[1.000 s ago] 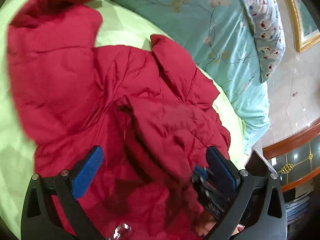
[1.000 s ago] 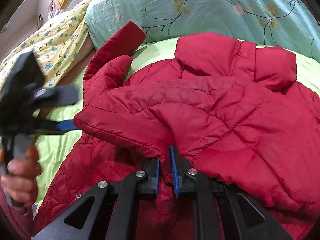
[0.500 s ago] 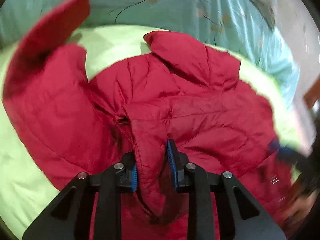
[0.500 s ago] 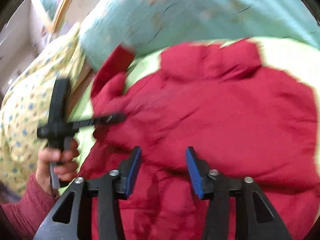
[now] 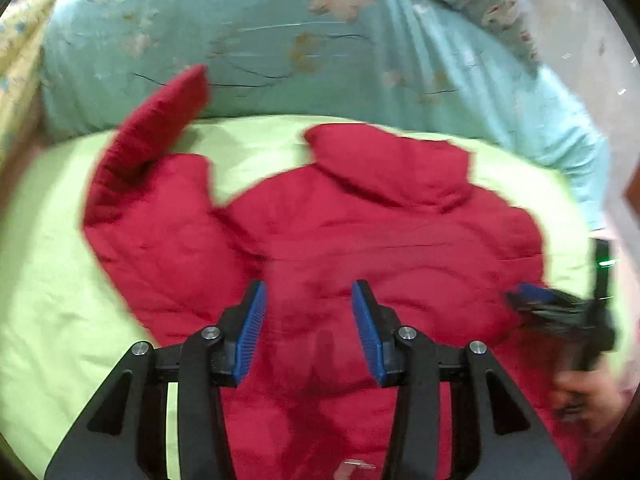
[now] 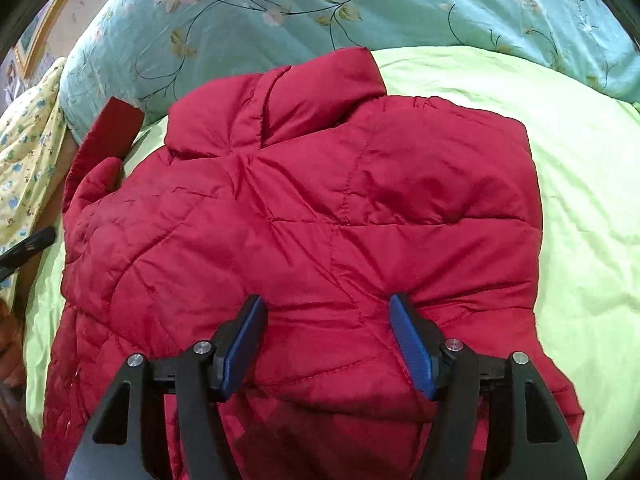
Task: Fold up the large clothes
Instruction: 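Grasp the other sleeve cuff with the left gripper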
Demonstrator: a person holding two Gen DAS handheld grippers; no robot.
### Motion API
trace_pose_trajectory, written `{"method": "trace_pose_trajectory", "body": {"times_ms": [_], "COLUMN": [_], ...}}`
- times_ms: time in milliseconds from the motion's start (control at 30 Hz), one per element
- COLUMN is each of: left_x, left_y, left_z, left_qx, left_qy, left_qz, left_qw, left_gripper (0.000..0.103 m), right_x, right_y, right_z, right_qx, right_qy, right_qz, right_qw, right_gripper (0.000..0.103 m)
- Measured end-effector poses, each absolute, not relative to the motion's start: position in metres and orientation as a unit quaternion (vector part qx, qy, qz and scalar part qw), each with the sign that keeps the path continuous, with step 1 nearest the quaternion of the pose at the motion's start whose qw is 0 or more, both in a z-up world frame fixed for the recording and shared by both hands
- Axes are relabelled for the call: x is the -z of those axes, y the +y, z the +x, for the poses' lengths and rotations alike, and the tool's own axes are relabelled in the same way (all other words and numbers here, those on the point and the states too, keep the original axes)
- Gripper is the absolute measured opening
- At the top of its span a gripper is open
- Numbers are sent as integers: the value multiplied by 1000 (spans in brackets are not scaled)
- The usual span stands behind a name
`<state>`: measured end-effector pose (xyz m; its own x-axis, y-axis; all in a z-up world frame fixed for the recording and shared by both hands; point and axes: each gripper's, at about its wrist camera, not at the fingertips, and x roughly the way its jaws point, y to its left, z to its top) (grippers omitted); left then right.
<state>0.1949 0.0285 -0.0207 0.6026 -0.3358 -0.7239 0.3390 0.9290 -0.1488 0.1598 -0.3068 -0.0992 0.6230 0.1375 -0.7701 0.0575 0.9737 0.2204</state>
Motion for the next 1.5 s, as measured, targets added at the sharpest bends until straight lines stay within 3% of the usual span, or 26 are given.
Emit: {"method": "trace_pose_trajectory", "body": {"times_ms": [300,500,633,767,900,1000,1267,1500], "left_x": [89,75,64,46,29,21,14,18], "left_y": [2,4,23,58,98,121,132,124], "left_z": [211,211,200,202,222,241,303,349], "left_qx": [177,173,153,122,75,44,-4,-40], "left_qy": [454,448,435,415,410,403,404,399], "left_qz": [42,55,46,24,10,5,16,29], "left_qw": [872,876,886,901,909,914,914,916], "left_gripper": [43,44,55,57,71,75,83,83], "right_x": [102,95,84,64,50,48,51,51], "right_y": [-307,-306,-313,-314,-306,-300,-280,-281], "right_z": [148,151,144,132,120,115,105,99], "right_qx": [-8,-14,-38,-74,-100,-121,-153,-156], "right_qy": [390,406,414,410,407,409,428,428], "right_qz": [116,116,152,177,174,181,186,190], "right_qw": [914,906,897,892,891,886,871,870], "right_gripper": [68,69,70,73,73,74,74,74]}}
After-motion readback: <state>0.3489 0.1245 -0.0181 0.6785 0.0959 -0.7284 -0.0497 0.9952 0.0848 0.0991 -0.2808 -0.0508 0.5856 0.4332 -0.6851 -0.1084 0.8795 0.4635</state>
